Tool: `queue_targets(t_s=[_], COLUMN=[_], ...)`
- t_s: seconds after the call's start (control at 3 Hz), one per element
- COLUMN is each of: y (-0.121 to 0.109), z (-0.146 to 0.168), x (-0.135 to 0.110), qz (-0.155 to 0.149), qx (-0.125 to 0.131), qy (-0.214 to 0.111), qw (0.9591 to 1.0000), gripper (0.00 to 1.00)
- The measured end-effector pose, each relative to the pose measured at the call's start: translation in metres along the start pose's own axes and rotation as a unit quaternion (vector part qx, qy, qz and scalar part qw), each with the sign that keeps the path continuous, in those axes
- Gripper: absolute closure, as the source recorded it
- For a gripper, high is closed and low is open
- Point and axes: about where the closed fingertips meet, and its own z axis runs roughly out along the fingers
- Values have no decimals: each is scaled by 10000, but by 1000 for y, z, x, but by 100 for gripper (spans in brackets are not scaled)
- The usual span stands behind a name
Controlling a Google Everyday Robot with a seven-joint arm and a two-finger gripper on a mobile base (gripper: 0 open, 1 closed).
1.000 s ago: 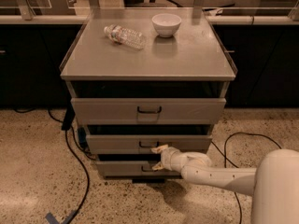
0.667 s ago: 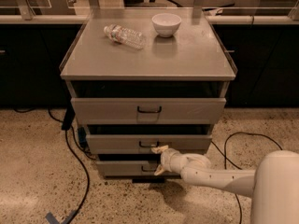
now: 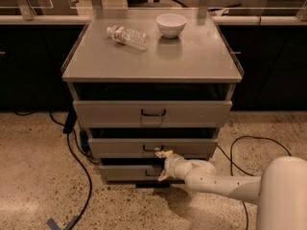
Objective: Close middle drawer
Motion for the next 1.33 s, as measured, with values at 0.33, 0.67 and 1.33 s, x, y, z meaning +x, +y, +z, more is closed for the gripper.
queue_targets(t_s=[0.33, 0.67, 1.33], y=[2, 2, 4], z=[1, 1, 0], x=[-1, -1, -2], qz=[-26, -26, -28], qx=[-10, -10, 0], qy=[6, 6, 5], qw=[10000, 10000, 10000], gripper=[0, 0, 15])
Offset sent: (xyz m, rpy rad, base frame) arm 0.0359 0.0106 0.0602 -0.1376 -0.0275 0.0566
